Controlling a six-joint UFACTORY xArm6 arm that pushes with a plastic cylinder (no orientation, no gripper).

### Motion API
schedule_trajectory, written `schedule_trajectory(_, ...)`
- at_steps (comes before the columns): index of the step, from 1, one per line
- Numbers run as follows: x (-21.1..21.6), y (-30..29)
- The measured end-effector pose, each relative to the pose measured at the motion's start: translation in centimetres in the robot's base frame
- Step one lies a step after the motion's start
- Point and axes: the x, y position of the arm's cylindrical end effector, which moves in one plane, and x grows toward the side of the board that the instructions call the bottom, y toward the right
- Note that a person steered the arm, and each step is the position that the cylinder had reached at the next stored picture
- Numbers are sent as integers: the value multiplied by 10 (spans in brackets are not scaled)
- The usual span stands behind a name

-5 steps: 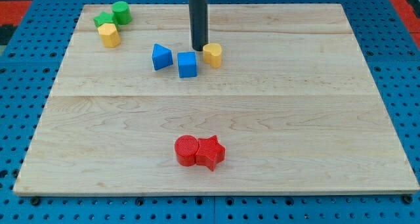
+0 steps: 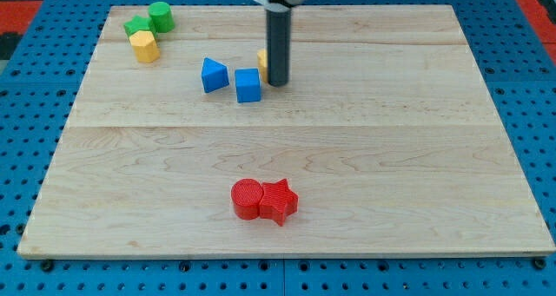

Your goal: Move the yellow blocks closer

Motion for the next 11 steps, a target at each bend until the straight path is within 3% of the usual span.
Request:
schedule_trajectory(1,-38,-1)
schedule_trajectory(3,-38,-56)
schedule_trajectory(6,0,-245)
schedule_trajectory(7,-35,-266)
schedule_trajectory(8,-53,-249)
schedule_trajectory(10,-59,-85)
schedule_trajectory(11,-8,-116)
